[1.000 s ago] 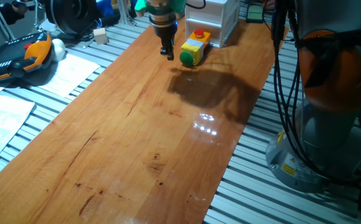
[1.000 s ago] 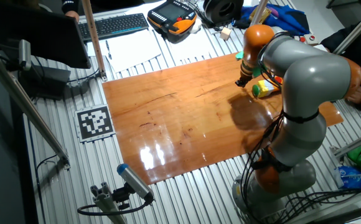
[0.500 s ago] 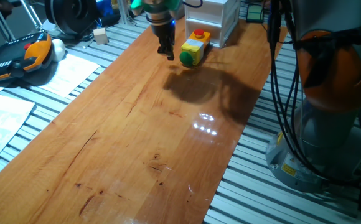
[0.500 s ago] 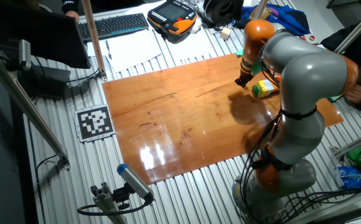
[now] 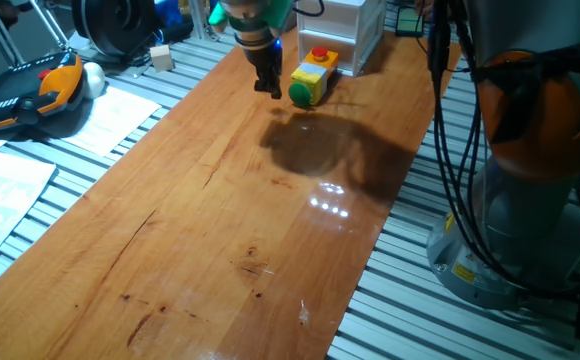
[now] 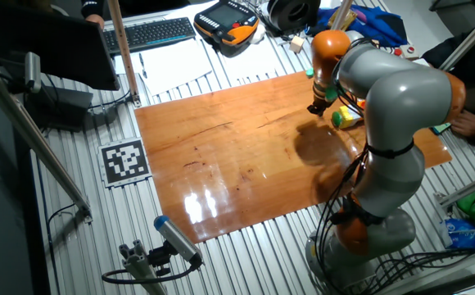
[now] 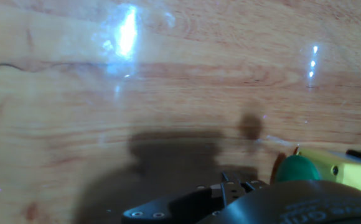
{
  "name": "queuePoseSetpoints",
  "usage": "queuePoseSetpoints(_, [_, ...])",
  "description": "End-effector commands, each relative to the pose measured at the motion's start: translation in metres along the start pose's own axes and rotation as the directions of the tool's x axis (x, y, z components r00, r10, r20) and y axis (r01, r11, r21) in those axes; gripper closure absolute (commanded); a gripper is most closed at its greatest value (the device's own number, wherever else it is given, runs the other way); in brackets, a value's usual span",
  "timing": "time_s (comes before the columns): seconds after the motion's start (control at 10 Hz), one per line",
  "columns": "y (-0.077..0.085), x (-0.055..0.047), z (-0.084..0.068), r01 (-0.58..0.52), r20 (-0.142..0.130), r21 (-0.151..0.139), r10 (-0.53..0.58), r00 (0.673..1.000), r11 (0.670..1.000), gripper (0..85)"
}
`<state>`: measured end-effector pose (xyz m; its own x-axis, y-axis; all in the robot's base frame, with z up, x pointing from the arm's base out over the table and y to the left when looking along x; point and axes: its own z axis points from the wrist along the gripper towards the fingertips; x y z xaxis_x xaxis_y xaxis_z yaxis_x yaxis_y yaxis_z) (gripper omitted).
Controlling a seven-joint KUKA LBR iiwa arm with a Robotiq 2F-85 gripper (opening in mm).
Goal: Press the button horizontally
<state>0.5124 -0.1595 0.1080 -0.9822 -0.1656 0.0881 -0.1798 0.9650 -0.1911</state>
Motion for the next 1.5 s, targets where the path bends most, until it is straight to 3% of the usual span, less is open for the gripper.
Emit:
queuePoseSetpoints(0.0, [-0.002,0.0,0.002,0.007,-0.006,0.004,-0.007,1.0,1.0,85.0])
queuePoseSetpoints(0.4, [-0.015,0.007,0.021,0.024,-0.011,0.009,-0.024,1.0,1.0,85.0])
queuePoseSetpoints(0.7, [-0.024,0.017,0.041,0.038,0.009,0.04,-0.038,0.999,0.998,85.0])
queuePoseSetpoints(1.0, [-0.034,0.022,0.054,0.048,0.035,0.035,-0.049,0.998,0.998,85.0])
queuePoseSetpoints(1.2, [-0.037,0.022,0.055,0.049,0.035,0.035,-0.05,0.998,0.998,85.0])
queuePoseSetpoints(1.4, [-0.044,0.023,0.057,0.059,0.036,0.017,-0.06,0.998,0.998,85.0])
